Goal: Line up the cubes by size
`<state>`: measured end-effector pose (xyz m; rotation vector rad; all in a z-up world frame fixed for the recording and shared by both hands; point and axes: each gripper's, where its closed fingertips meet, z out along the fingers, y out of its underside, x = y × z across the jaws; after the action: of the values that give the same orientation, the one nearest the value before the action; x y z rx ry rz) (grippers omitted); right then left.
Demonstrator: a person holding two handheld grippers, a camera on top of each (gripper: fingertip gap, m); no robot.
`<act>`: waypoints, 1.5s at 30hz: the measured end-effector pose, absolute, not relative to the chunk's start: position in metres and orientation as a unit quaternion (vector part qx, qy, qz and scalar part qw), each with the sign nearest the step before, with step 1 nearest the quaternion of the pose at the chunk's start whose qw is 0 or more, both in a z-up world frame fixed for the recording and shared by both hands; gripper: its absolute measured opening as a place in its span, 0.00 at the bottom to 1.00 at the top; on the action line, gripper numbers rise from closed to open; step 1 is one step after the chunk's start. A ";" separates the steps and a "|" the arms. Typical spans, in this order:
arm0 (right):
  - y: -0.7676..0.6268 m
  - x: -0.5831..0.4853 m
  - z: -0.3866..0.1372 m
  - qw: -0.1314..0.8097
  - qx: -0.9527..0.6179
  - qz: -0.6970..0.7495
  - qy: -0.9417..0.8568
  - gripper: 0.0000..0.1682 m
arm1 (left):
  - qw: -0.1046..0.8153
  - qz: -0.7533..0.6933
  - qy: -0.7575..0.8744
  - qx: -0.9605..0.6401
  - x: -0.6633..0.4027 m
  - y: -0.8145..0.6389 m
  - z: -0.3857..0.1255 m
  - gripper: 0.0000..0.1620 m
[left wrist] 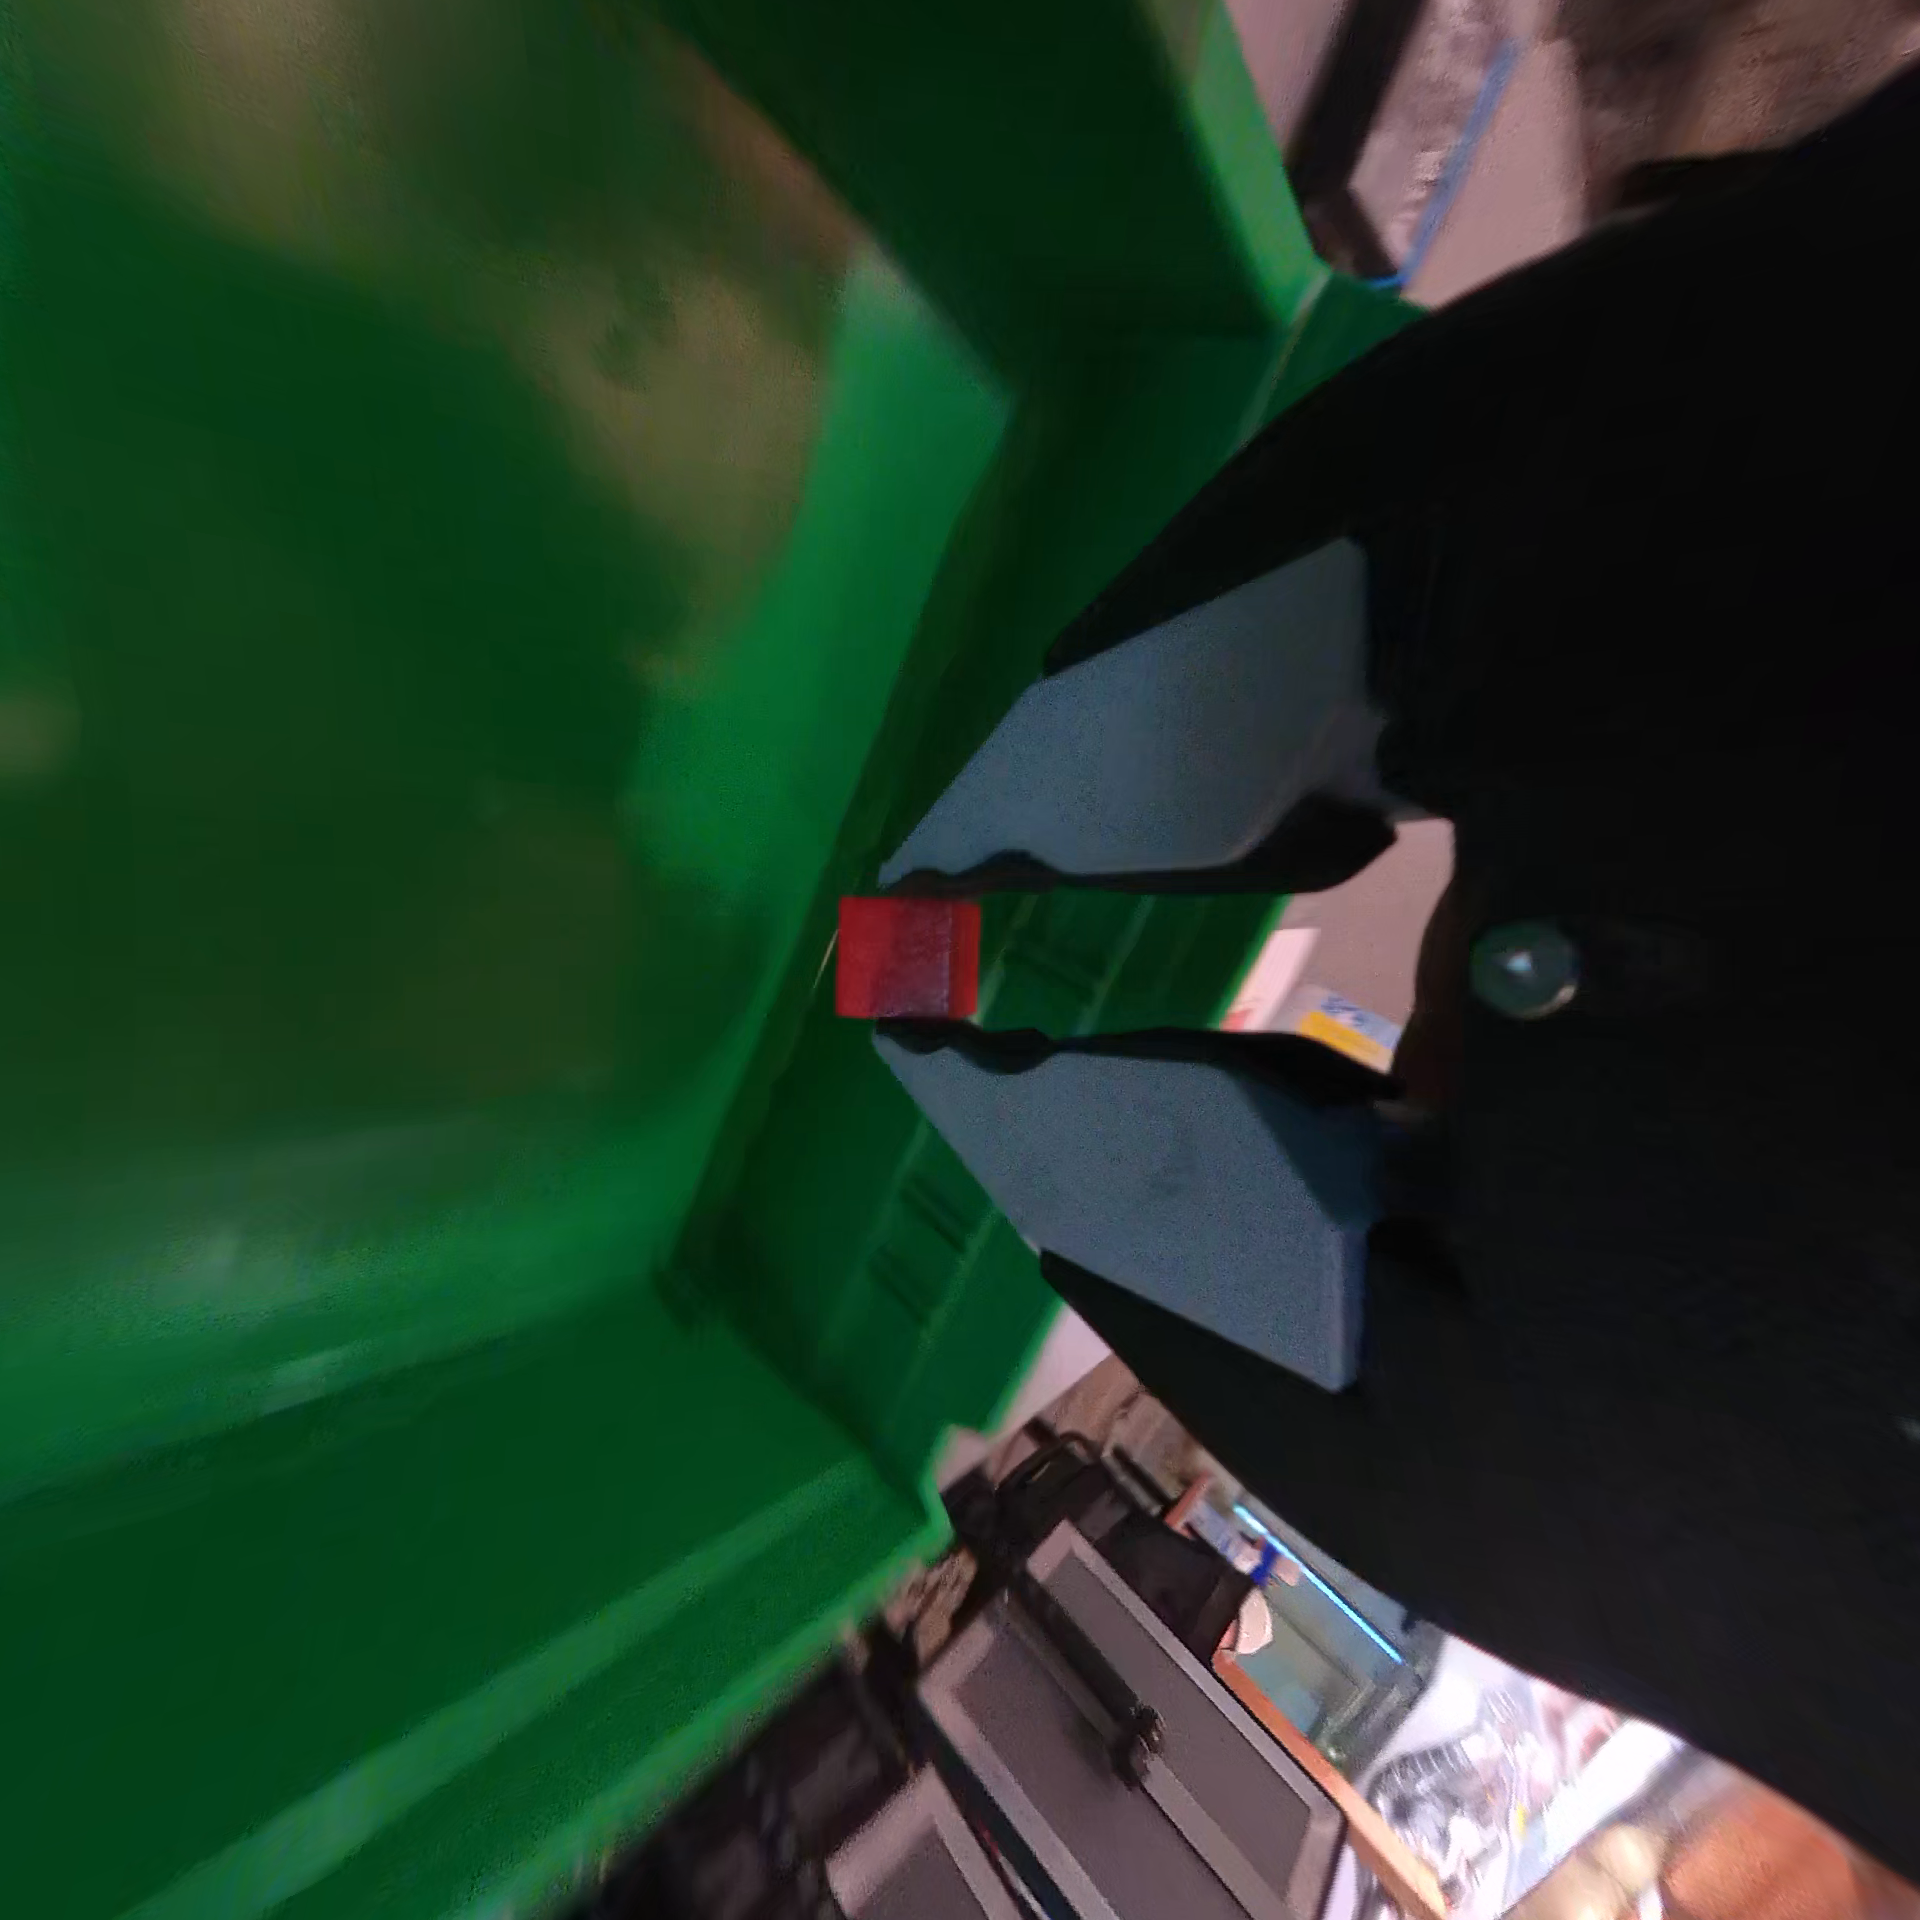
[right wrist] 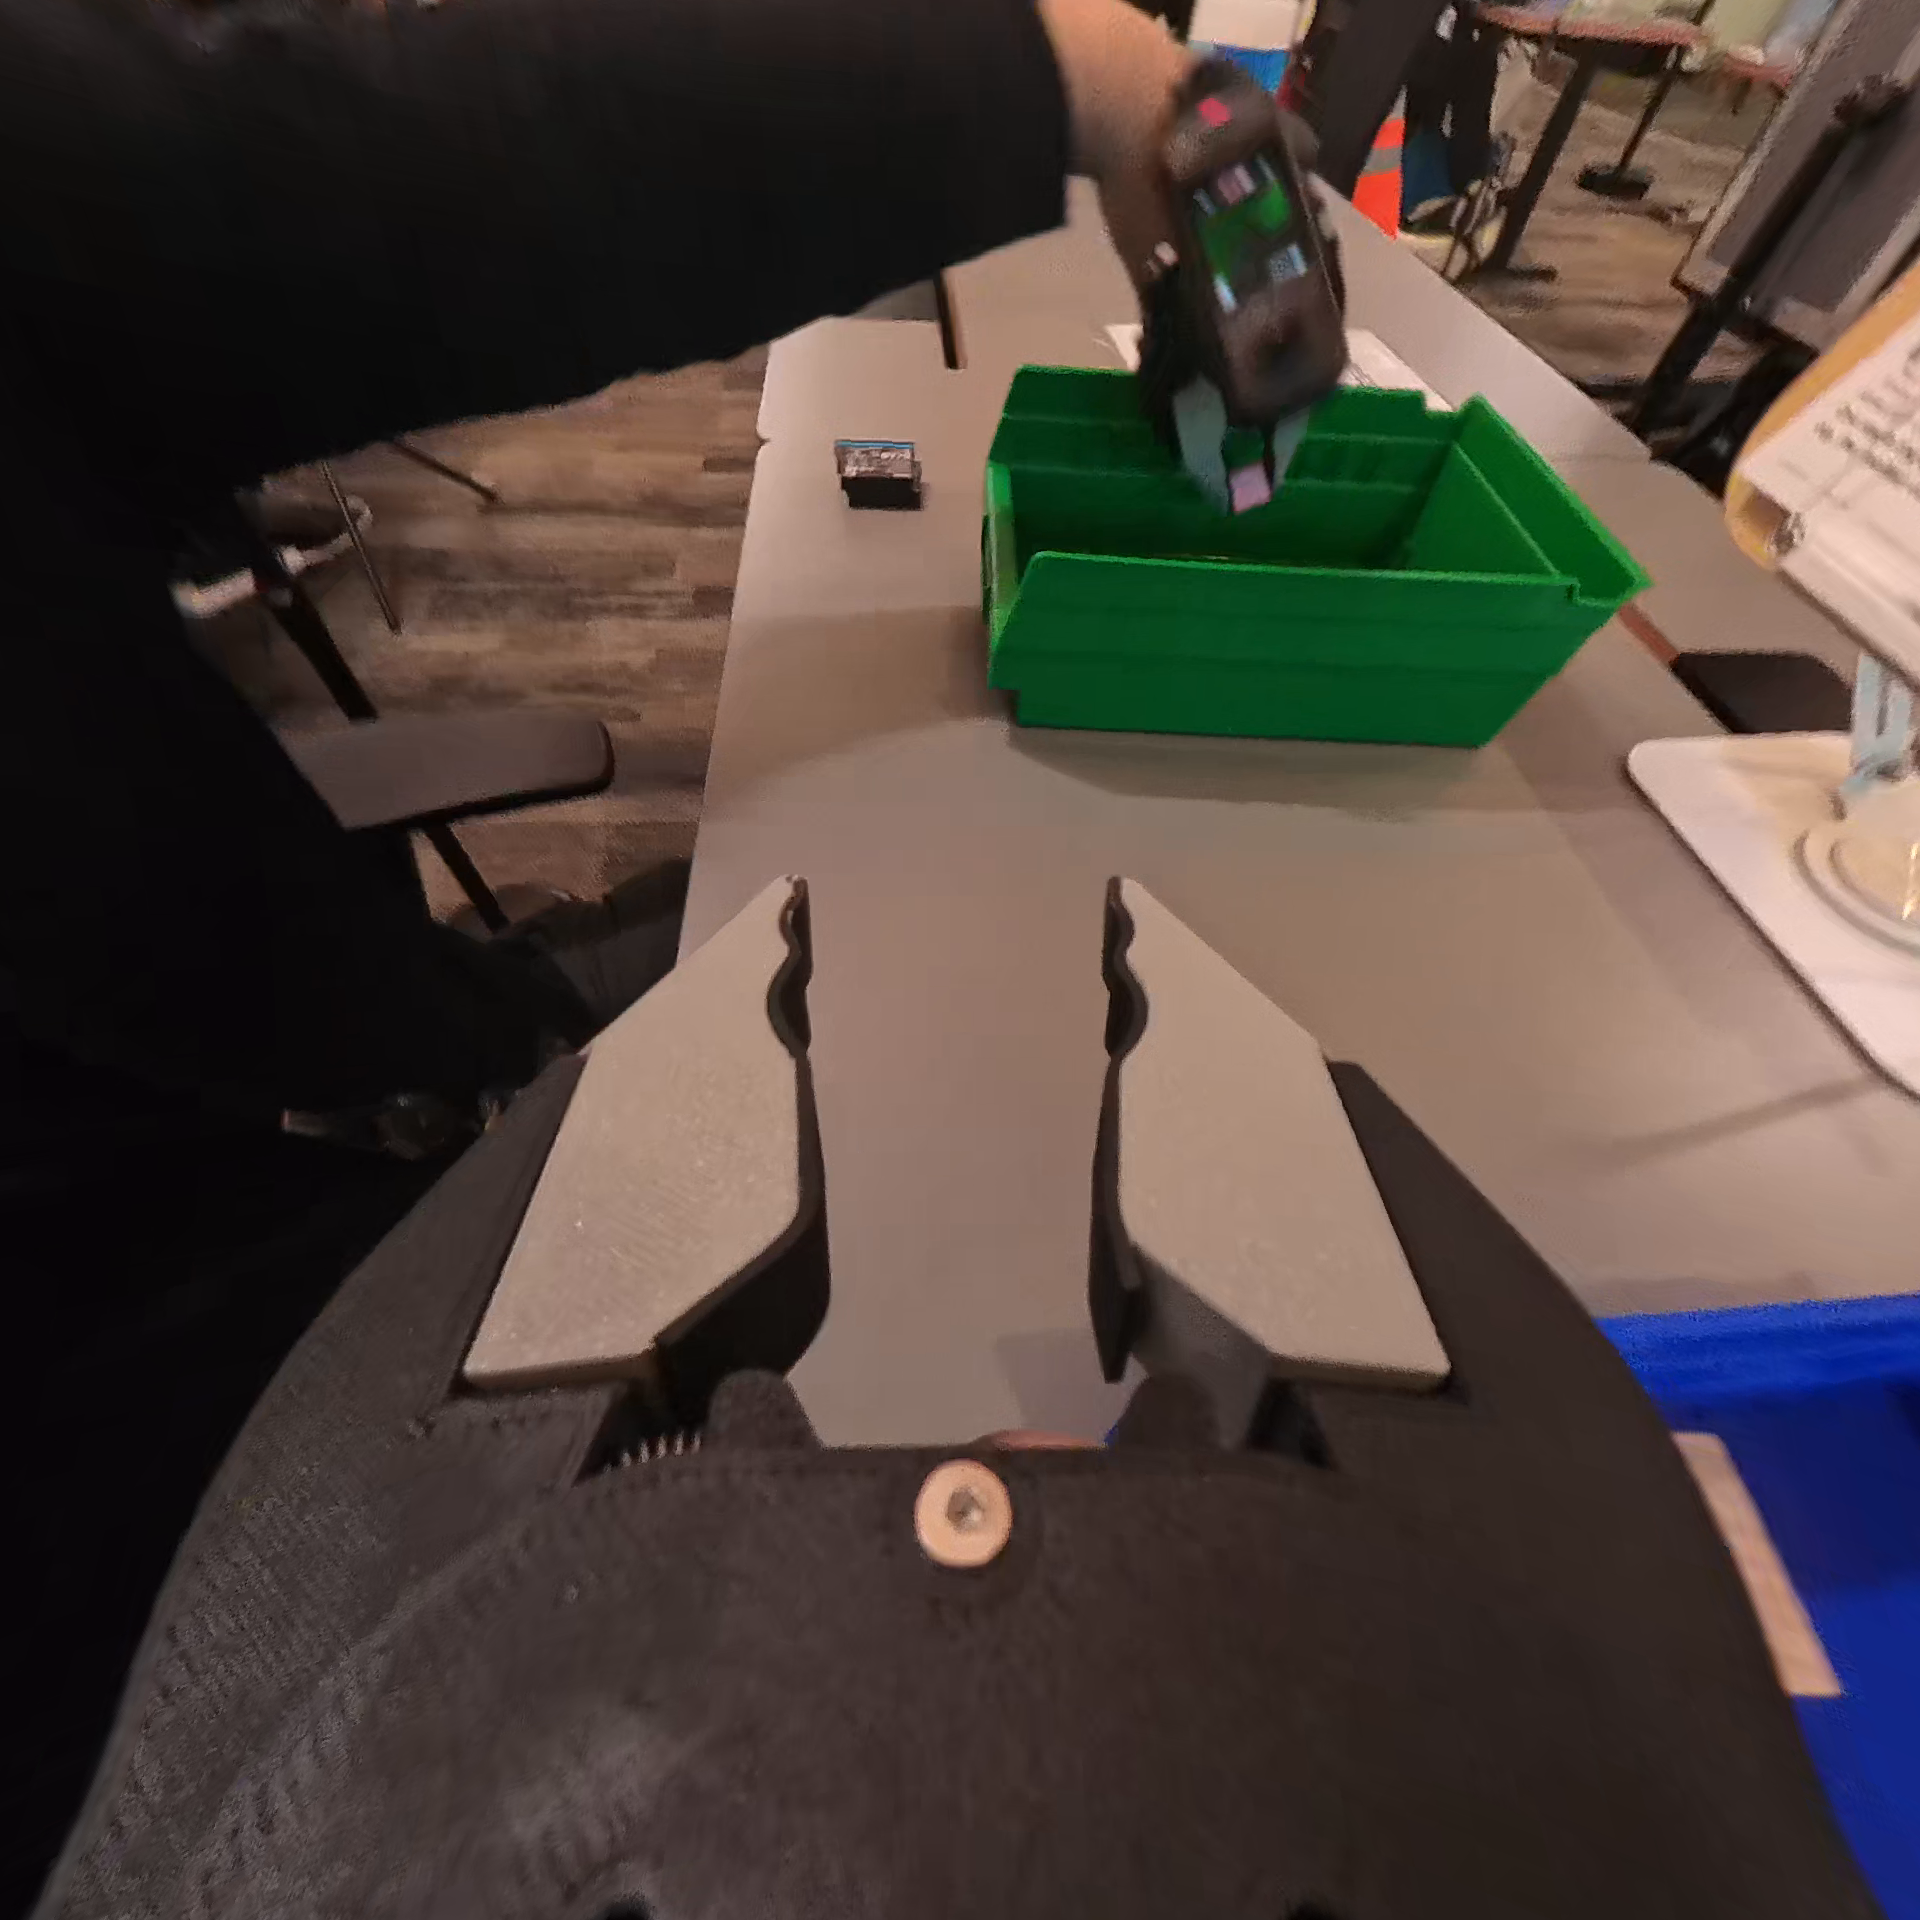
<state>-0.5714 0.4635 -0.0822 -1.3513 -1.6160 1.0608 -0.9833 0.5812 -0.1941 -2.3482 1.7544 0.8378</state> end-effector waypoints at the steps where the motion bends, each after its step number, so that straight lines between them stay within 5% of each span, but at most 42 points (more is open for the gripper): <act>1: 0.468 -0.573 -0.082 0.373 -0.544 0.431 -0.616 0.33 | 0.108 0.272 0.567 -0.770 -0.970 0.584 -0.177 0.12; 6: 0.490 -0.597 -0.079 0.349 -0.613 0.490 -0.513 0.37 | 0.363 0.252 0.567 -0.695 -0.868 0.556 -0.100 0.12; 11: 0.469 -0.637 -0.070 0.325 -0.595 0.575 -0.458 0.25 | 0.488 0.258 0.584 -0.596 -0.751 0.500 -0.077 0.12; 14: 0.455 -0.657 -0.084 0.320 -0.598 0.559 -0.478 0.29 | 0.529 0.219 0.595 -0.564 -0.694 0.474 -0.078 0.12; 22: 0.431 -0.663 -0.079 0.311 -0.572 0.586 -0.482 0.28 | 0.554 0.183 0.617 -0.528 -0.647 0.445 -0.082 0.12; 24: 0.428 -0.665 -0.081 0.321 -0.563 0.575 -0.498 0.14 | 0.553 0.187 0.617 -0.528 -0.646 0.445 -0.083 0.12; 35: 0.456 -0.630 -0.084 0.380 -0.577 0.473 -0.547 0.11 | 0.585 0.136 0.528 -0.601 -0.685 0.432 -0.101 0.10; 40: 0.543 -0.528 -0.090 0.434 -0.641 0.252 -0.581 0.11 | 0.586 0.130 0.447 -0.663 -0.749 0.409 -0.124 0.08; 45: 0.615 -0.428 -0.145 0.287 -0.698 0.034 -0.655 0.11 | 0.570 0.130 0.391 -0.711 -0.794 0.394 -0.159 0.08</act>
<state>-0.4279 0.6151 -0.1452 -1.8657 -1.7499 0.0915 -0.7939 0.3939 -0.1592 -1.6681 0.9172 0.3049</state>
